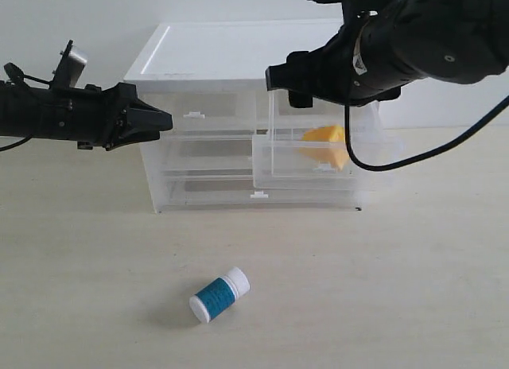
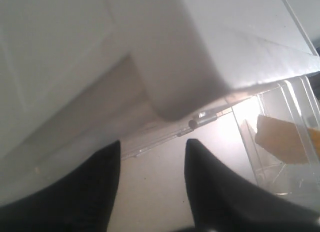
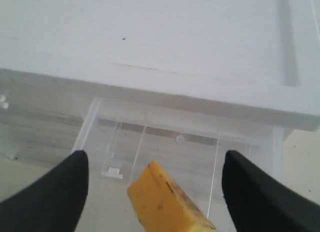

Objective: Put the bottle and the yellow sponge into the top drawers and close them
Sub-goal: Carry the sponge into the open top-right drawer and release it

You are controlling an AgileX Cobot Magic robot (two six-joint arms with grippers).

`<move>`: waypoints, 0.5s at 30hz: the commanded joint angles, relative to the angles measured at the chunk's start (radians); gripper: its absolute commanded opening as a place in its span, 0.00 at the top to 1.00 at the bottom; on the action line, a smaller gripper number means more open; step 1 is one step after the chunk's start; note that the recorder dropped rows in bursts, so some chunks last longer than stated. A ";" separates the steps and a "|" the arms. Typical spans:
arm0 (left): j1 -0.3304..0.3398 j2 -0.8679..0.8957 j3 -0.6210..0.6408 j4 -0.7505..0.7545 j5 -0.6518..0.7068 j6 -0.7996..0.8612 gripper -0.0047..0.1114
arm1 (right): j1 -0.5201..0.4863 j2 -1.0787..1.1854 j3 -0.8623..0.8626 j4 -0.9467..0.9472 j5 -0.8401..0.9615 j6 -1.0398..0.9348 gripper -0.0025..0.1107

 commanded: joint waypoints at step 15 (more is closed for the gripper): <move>0.007 0.006 -0.014 -0.043 -0.050 0.007 0.61 | -0.004 -0.153 0.055 0.609 0.410 -0.468 0.45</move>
